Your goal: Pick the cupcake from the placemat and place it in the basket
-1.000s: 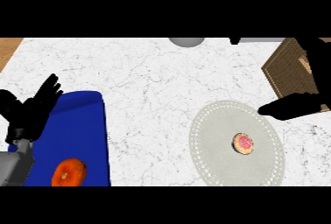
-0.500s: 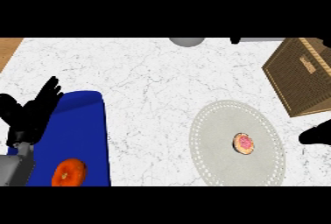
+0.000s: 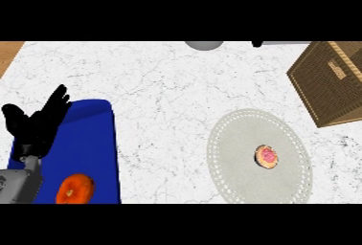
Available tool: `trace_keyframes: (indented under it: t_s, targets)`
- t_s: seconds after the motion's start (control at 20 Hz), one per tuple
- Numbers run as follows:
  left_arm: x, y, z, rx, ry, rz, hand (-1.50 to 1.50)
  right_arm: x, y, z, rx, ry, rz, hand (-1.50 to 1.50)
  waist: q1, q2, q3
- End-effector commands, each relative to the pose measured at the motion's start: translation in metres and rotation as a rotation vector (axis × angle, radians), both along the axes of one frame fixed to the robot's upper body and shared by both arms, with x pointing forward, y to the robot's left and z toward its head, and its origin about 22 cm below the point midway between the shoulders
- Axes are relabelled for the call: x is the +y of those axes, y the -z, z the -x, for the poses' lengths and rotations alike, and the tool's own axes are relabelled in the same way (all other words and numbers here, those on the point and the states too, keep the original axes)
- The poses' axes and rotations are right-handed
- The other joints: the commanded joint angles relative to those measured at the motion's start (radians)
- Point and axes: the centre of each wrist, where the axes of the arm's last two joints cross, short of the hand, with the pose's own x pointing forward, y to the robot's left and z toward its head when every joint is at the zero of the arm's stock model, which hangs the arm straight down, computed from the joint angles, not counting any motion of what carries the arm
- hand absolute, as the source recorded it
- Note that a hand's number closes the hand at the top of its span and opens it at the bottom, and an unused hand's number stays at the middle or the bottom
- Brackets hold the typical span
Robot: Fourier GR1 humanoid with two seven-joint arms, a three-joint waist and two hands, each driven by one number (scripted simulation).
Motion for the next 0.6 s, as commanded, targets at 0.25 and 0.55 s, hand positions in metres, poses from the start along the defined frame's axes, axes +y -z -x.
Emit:
trace_keyframes:
  t_s: [0.25, 0.55]
  targets:
    - [-0.001, -0.013, -0.007, -0.004, 0.024, 0.009, 0.00, 0.013, 0.079, 0.029, -0.002, 0.104, -0.017, -1.50, 0.027, 0.008, 0.001]
    - [-0.011, -0.017, -0.014, -0.019, 0.031, -0.001, 0.00, 0.019, 0.129, 0.018, -0.069, 0.124, -0.027, -1.50, 0.028, 0.008, 0.001]
